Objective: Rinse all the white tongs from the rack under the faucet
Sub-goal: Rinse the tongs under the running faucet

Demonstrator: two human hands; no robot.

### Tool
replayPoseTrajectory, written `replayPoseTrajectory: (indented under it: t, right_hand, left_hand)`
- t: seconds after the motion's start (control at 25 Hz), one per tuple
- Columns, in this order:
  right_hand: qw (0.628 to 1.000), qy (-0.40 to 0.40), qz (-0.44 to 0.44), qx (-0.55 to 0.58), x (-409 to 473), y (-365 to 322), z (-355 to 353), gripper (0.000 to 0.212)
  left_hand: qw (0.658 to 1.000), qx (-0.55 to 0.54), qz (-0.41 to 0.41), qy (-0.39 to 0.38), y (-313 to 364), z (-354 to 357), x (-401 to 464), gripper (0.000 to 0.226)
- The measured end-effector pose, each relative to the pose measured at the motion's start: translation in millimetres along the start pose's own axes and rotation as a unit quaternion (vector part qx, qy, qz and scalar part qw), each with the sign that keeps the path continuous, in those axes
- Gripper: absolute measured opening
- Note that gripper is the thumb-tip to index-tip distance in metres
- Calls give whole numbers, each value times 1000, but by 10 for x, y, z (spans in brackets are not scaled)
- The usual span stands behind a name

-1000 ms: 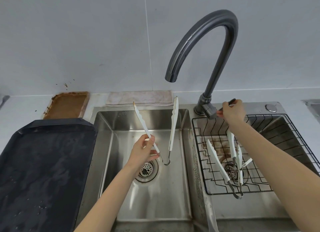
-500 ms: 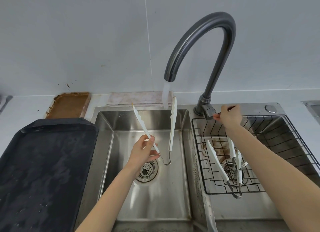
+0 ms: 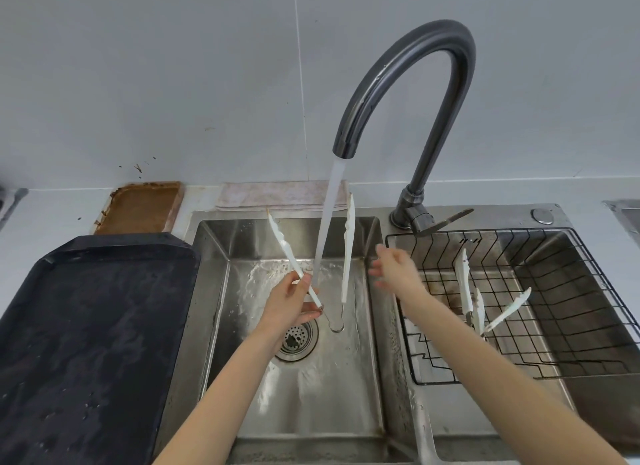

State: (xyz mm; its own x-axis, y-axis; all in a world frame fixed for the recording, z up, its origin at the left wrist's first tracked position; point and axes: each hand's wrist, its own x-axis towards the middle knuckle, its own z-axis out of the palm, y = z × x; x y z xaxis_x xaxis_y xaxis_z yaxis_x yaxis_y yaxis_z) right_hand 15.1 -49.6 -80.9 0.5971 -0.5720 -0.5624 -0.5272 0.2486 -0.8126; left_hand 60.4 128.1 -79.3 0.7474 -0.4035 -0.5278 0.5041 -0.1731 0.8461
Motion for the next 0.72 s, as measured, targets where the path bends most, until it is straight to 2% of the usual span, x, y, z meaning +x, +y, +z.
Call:
replayPoseTrajectory:
  t: [0.08, 0.16, 0.32, 0.52, 0.64, 0.72]
  right_hand:
    - [997, -69, 20, 35, -69, 18, 257, 42]
    - [991, -96, 45, 80, -95, -1, 436, 41]
    - [990, -99, 68, 72, -134, 164, 675, 41]
    - [992, -78, 93, 39, -94, 380, 834, 31]
    - [993, -83, 84, -11, -59, 448, 891, 11]
    - [993, -85, 71, -52, -41, 494, 923, 14]
  left_hand:
    - [1000, 10, -16, -7, -69, -14, -30, 13]
    - [999, 5, -40, -10, -180, -56, -53, 14]
    - [992, -10, -123, -3, -453, -177, -32, 20]
    - [979, -4, -205, 8, -741, -242, 54, 24]
    - [973, 9, -230, 3, -834, -256, 112, 30]
    - [972, 15, -236, -2, -879, -265, 124, 31]
